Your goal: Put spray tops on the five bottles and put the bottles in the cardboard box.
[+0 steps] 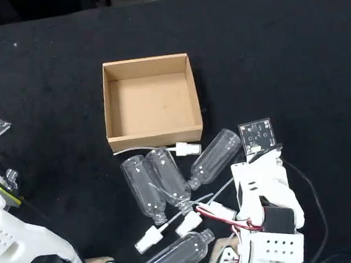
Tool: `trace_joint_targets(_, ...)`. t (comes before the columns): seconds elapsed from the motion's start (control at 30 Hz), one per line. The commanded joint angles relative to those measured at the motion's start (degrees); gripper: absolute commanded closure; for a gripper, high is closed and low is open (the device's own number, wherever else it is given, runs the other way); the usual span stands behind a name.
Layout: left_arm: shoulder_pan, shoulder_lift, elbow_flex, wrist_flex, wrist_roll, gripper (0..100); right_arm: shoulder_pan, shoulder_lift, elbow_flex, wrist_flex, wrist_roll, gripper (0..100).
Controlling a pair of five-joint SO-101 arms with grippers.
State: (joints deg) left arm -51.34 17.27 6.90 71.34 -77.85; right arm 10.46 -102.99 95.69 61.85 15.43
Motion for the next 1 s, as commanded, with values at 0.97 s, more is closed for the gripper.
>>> trace_joint_targets(0.97,11.12,-18.81,-1.27,21.27,22.59,93,-0.53,-5.49,-8.4,5.63,-0.18,91.0)
